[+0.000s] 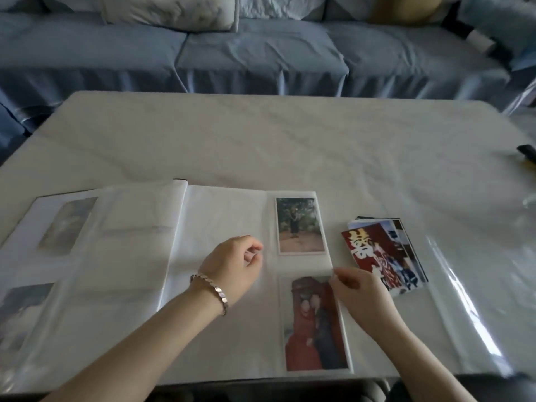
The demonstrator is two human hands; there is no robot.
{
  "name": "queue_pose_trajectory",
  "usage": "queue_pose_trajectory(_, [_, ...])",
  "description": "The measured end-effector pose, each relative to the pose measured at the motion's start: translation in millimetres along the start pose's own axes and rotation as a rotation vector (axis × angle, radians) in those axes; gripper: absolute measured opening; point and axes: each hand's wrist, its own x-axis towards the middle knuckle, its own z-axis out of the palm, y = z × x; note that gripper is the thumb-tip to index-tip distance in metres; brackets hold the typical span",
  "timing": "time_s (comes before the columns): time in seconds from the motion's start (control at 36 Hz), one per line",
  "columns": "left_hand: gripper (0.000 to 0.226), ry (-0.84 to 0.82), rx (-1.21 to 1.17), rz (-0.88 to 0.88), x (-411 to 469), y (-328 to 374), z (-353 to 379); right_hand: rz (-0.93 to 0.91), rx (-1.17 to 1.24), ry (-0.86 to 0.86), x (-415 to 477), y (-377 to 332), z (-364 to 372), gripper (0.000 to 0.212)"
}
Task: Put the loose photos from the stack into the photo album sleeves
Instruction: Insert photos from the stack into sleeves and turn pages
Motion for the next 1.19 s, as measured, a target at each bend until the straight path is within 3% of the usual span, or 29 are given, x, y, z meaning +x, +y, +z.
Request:
queue_pose_trajectory(0.08, [0.007,-0.025,-0.116,-0.079,4,8,5,0.004,0.095,0.061,-2,-4,1,0.009])
queue_pose_trajectory(0.17, [0.009,-0.091,-0.342,-0.186,10,19,10,-0.048,0.22,0.098,-9,-15,-1,0.014])
queue_pose_trajectory(0.25, [0.036,-0.175,-0.541,-0.314,15,37,6,-0.202,0.281,-0.002,-20,-33,2,0.021])
queue_pose_trajectory(0.31, [0.056,-0.185,-0.509,-0.332,17,44,2,-0.296,0.327,-0.065,-26,-45,7,0.02])
queue_pose_trajectory(0.39, [0.042,-0.143,-0.464,-0.327,20,45,-6,-0.387,0.31,-0.135,-29,-55,13,0.029])
queue_pose_trajectory(0.44, [0.029,-0.129,-0.528,-0.356,20,40,-11,-0.367,0.322,-0.154,-28,-58,15,0.035])
queue_pose_trajectory(0.5, [0.03,-0.132,-0.611,-0.391,19,34,-16,-0.285,0.337,-0.169,-25,-57,17,0.047])
queue_pose_trajectory(0.58, [0.048,-0.154,-0.741,-0.443,13,27,-19,-0.184,0.352,-0.203,-17,-55,19,0.07])
queue_pose_trajectory(0.69, [0.078,-0.165,-0.855,-0.473,7,20,-17,-0.12,0.431,-0.245,-12,-55,23,0.082])
queue_pose_trajectory(0.83, [0.054,-0.187,-0.972,-0.487,5,19,-11,-0.085,0.47,-0.275,-10,-55,24,0.075])
queue_pose_trajectory(0.92, [0.038,-0.201,-0.972,-0.462,4,21,-7,-0.085,0.459,-0.295,-10,-54,19,0.064])
queue_pose_trajectory(1.0, [0.016,-0.143,-0.922,-0.433,5,21,-3,-0.105,0.382,-0.188,-8,-50,15,0.029])
queue_pose_trajectory(1.03, [0.014,-0.086,-0.857,-0.41,6,19,-2,-0.091,0.342,-0.115,-5,-45,15,0.036])
queue_pose_trajectory(1.08, [0.014,0.055,-0.659,-0.322,8,14,-2,-0.043,0.275,-0.006,-1,-36,11,0.041])
queue_pose_trajectory(1.14, [0.01,0.167,-0.436,-0.229,9,6,-5,0.007,0.24,0.019,2,-27,8,0.033])
queue_pose_trajectory(1.19, [0.038,0.196,-0.286,-0.231,8,-3,-9,0.036,0.216,0.044,5,-19,5,0.018])
